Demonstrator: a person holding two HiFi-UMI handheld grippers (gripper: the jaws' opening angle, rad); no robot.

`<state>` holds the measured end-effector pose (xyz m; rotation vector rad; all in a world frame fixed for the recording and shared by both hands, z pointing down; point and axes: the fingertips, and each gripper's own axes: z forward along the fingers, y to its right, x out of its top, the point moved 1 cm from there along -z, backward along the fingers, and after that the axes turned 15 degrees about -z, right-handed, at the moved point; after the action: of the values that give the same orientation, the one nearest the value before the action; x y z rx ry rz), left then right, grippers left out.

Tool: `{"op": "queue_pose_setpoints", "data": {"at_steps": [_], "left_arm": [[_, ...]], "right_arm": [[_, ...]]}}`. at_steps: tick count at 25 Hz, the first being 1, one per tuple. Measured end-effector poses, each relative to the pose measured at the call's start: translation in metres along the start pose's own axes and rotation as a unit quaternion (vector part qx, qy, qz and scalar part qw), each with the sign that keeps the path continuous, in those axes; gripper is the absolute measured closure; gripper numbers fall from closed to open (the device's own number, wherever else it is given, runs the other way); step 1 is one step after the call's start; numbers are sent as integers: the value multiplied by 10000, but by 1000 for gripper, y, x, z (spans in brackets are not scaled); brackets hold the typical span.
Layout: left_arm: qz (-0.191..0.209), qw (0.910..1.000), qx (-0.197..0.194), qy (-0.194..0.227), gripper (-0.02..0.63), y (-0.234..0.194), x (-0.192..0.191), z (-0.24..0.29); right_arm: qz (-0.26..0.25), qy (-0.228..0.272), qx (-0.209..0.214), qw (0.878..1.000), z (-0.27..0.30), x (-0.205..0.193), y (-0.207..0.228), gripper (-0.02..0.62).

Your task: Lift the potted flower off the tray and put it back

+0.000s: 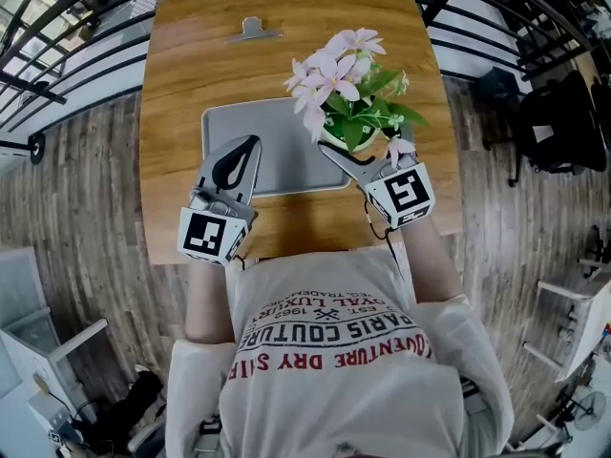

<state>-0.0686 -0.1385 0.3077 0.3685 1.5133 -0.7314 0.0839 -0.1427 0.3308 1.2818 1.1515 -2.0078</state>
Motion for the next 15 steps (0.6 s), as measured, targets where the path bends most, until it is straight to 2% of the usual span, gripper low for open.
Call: {"op": "queue_pose_setpoints", "data": {"at_steps": [5,9,12,15], "left_arm": [[-124,9993,275,-210,594,12,-11,12],[-257,9980,530,-242,594,5,-23,17],[-522,9944,834,-390,594,-6,-48,-5],[-777,9910,961,-521,594,-26,-71,-25]], "right_arm": [[157,-79,580,9982,6,-24,-1,101],[166,-84,1019,9946,24,-49,-10,101],[146,-208,1570,9873,43,-65,-48,101],[111,-298,1953,9802,73,-77,-88,101]]}}
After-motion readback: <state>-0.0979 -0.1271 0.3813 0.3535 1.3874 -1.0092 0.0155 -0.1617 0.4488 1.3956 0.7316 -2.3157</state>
